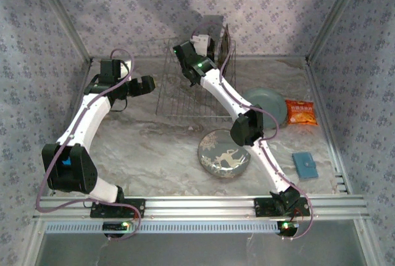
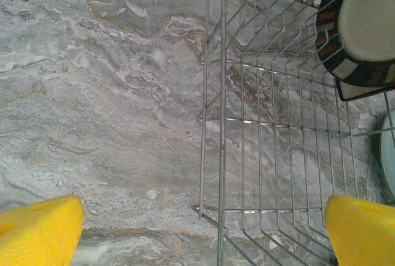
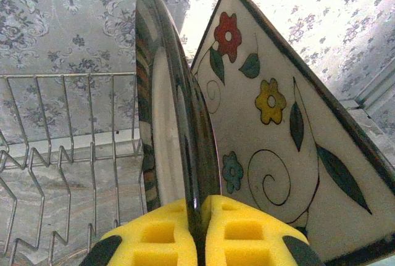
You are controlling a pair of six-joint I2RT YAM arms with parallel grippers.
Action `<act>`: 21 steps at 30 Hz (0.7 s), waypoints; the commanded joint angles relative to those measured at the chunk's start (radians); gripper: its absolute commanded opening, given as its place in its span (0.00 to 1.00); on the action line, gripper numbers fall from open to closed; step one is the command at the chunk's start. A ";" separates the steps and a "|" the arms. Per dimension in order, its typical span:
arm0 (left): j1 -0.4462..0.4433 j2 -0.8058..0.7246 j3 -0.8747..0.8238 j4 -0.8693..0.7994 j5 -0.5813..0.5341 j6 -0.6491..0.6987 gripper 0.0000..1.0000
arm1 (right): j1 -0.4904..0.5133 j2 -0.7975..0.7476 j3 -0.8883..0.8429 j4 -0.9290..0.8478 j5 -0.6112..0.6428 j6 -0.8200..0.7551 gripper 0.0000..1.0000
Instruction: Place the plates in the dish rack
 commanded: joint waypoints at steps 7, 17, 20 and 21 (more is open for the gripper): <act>0.006 0.008 0.024 -0.002 0.017 -0.009 0.99 | 0.037 0.033 0.012 0.064 -0.112 0.055 0.00; 0.007 0.010 0.022 -0.001 0.017 -0.012 0.99 | 0.048 0.032 0.001 0.070 -0.116 0.058 0.12; 0.007 0.011 0.022 -0.002 0.017 -0.011 0.99 | 0.050 0.029 0.001 0.072 -0.115 0.053 0.20; 0.007 0.011 0.022 -0.002 0.016 -0.010 0.99 | 0.051 0.027 0.000 0.073 -0.114 0.052 0.23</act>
